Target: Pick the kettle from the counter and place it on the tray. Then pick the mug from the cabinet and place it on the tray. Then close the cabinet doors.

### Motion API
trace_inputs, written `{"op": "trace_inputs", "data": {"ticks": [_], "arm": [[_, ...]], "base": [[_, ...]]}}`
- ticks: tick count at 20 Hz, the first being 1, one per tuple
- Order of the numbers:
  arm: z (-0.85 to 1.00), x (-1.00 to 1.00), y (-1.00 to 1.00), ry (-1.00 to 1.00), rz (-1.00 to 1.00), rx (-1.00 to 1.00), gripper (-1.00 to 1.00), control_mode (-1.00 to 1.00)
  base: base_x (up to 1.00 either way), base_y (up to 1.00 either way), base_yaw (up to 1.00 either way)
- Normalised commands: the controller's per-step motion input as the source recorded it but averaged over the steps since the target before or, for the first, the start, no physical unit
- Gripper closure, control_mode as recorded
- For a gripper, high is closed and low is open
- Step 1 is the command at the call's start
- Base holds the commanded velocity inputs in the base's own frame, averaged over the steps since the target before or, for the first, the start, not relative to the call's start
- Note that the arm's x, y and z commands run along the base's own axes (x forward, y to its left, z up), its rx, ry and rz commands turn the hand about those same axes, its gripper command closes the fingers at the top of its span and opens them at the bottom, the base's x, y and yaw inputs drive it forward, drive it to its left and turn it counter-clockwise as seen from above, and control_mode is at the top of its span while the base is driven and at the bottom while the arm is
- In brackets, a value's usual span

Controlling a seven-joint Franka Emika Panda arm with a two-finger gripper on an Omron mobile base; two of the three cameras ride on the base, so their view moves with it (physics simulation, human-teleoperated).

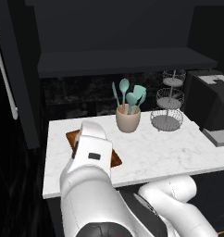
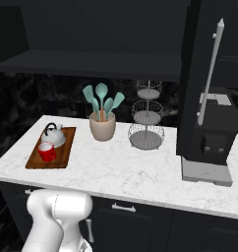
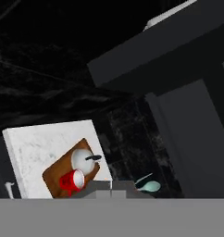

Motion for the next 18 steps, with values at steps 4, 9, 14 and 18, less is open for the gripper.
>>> {"op": "trace_inputs", "data": {"ticks": [4, 9, 14, 18], "arm": [[0.26, -0.22, 0.19, -0.19, 0.01, -0.17, 1.00, -1.00], [0.18, -0.16, 0.22, -0.14, 0.00, -0.19, 1.00, -1.00], [0.14, -0.10, 0.17, -0.05, 0.00, -0.11, 1.00, -1.00], [0.00, -0.05, 0.04, -0.03, 0.00, -0.01, 1.00, -1.00]], "base": [[0.00, 0.00, 0.00], [0.00, 0.00, 0.00], [0.00, 0.00, 0.00], [0.00, 0.00, 0.00]]}}
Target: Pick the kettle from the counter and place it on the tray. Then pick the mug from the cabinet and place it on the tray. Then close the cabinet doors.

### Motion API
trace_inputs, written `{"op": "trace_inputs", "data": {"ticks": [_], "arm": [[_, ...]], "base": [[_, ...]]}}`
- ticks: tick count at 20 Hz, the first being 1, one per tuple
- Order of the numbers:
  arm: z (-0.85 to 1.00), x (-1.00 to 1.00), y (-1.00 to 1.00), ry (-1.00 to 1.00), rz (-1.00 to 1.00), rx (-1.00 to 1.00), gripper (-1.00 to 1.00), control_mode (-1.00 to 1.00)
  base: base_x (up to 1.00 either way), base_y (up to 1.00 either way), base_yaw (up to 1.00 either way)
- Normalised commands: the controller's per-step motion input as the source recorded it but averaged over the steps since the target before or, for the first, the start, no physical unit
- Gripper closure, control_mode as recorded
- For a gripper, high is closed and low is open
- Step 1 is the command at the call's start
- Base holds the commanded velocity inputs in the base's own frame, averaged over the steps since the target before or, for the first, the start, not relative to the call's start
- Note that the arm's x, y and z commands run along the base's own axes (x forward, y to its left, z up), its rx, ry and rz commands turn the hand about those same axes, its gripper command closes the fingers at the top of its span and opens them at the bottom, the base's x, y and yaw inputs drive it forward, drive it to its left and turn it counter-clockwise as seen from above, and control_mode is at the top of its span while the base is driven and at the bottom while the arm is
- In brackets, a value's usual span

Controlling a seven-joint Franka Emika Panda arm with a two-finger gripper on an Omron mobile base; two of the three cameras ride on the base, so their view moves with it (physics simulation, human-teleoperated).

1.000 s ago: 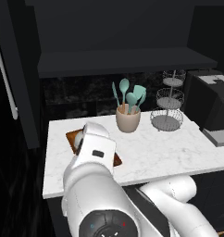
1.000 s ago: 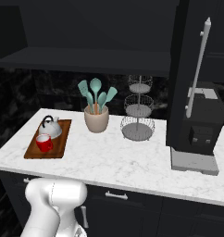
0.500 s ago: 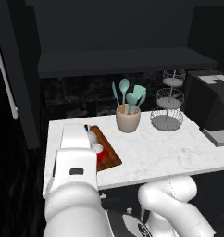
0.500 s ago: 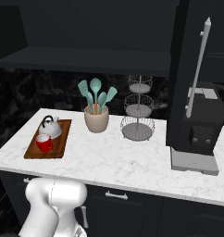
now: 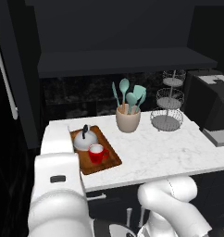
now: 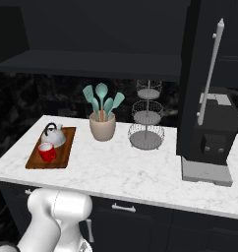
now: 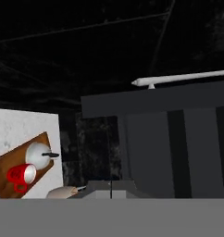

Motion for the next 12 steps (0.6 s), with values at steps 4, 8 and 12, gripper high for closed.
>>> {"op": "trace_inputs", "data": {"ticks": [4, 8, 12], "arm": [[0.08, -0.23, 0.23, -0.18, 0.00, -0.08, 1.00, -1.00], [0.15, -0.19, 0.28, -0.15, 0.00, -0.09, 1.00, -1.00], [0.09, -0.06, 0.21, -0.03, 0.00, -0.04, 1.00, -1.00]], "base": [[0.00, 0.00, 0.00], [0.00, 0.00, 0.00], [0.00, 0.00, 0.00]]}}
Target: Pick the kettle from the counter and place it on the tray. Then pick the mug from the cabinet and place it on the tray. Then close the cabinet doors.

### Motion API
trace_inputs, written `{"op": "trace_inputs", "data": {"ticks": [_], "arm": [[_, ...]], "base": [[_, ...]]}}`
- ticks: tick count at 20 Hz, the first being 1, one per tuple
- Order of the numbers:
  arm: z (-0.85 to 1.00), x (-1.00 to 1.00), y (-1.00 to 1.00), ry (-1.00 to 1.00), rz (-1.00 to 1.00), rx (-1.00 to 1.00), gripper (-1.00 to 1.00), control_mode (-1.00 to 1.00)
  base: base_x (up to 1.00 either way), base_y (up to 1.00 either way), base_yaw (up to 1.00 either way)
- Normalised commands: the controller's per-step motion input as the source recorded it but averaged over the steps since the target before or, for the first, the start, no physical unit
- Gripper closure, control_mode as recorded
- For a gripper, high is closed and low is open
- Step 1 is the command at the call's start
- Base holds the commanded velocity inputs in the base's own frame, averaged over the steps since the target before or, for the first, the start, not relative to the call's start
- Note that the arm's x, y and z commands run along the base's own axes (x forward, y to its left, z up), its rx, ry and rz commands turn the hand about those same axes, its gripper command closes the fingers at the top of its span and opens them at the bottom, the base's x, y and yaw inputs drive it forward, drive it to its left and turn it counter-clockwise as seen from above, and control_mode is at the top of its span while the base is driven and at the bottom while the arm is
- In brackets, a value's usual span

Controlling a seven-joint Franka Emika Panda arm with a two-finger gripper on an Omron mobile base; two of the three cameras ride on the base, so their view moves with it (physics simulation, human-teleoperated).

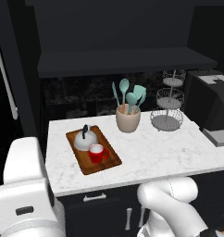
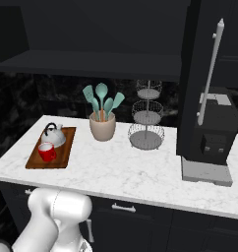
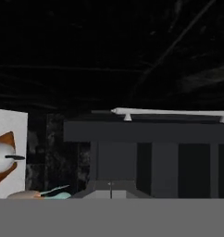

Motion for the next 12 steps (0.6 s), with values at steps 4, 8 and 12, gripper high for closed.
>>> {"op": "trace_inputs", "data": {"ticks": [4, 8, 12], "arm": [[0.00, 0.00, 0.19, 0.00, -0.01, -0.01, 1.00, -1.00], [0.00, 0.00, 0.29, 0.00, -0.03, -0.01, 1.00, -1.00], [0.03, 0.05, 0.23, 0.00, -0.04, -0.01, 1.00, -1.00]], "base": [[0.00, 0.00, 0.00], [0.00, 0.00, 0.00], [0.00, 0.00, 0.00]]}}
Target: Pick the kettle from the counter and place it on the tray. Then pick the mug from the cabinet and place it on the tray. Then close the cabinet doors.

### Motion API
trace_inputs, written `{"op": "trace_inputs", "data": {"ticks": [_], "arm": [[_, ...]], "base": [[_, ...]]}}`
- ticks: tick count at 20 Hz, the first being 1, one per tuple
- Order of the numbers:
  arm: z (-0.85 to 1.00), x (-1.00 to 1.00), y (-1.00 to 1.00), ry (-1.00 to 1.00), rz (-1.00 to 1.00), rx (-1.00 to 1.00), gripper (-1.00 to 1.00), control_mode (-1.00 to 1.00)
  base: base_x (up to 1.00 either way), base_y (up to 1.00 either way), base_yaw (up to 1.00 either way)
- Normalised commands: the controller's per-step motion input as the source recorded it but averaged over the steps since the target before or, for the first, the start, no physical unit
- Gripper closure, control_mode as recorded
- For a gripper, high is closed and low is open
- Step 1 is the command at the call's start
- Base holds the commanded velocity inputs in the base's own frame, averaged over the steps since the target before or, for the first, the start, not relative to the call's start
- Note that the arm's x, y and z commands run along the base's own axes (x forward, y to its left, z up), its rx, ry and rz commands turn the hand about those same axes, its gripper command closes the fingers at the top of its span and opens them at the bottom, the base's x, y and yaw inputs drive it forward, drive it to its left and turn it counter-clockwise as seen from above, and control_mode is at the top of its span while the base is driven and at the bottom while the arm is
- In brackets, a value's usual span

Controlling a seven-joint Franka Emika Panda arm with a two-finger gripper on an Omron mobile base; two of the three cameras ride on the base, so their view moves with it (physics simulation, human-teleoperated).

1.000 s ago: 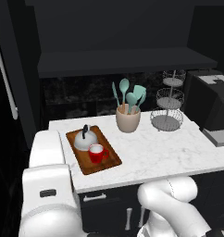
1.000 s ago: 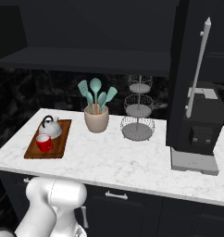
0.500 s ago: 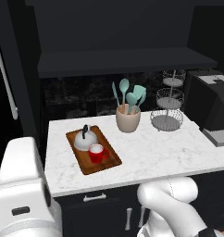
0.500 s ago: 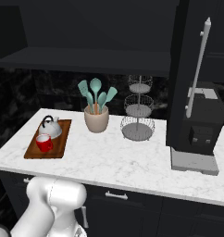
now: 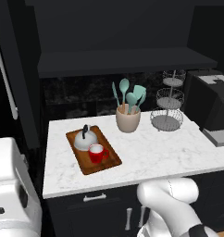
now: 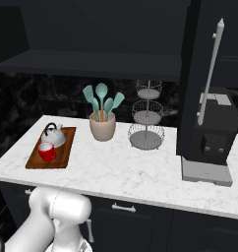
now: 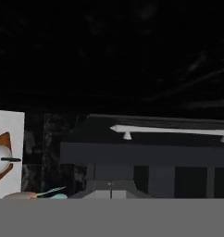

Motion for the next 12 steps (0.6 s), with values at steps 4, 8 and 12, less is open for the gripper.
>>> {"op": "trace_inputs", "data": {"ticks": [4, 8, 12], "arm": [[0.10, 0.25, 0.09, 0.00, -0.04, 0.00, 1.00, -1.00], [0.03, 0.37, 0.10, 0.00, -0.02, 0.00, 1.00, -1.00], [0.00, 0.49, 0.04, 0.00, 0.00, 0.00, 1.00, -1.00]], "base": [[0.00, 0.00, 0.00], [0.00, 0.00, 0.00], [0.00, 0.00, 0.00]]}}
